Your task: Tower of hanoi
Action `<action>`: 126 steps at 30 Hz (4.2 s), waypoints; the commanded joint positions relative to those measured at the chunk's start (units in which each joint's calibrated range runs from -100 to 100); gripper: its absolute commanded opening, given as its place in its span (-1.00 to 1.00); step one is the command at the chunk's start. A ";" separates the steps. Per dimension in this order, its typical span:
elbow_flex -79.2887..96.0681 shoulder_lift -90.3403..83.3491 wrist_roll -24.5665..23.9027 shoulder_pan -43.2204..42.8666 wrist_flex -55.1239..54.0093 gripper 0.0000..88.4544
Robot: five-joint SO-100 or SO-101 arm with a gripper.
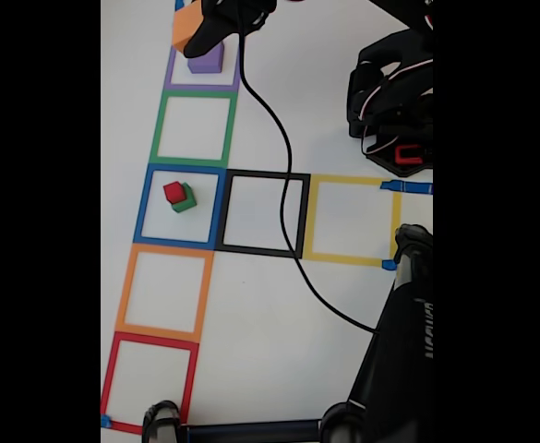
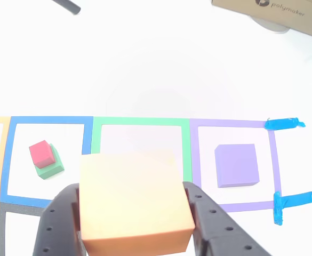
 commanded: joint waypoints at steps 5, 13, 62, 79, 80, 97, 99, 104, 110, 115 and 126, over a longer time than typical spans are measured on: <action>23.04 -4.71 0.18 -1.10 -18.88 -0.68; 47.40 -1.88 0.18 -2.92 -50.45 -0.68; 58.40 61.50 0.18 1.68 -130.94 -0.65; 58.13 61.58 0.18 2.07 -132.96 -0.39; 58.22 60.86 0.18 1.97 -133.05 -0.39; 61.68 17.42 0.18 0.05 -92.88 -0.80; 59.40 10.96 0.18 -0.62 -80.90 -0.87; 46.22 -0.75 0.18 -4.16 -48.59 -0.96; 20.58 -3.74 0.18 -11.16 -14.99 -0.97; 0.68 -2.12 0.18 -17.40 4.44 -0.97; -2.87 -4.79 0.18 -22.67 12.78 -0.70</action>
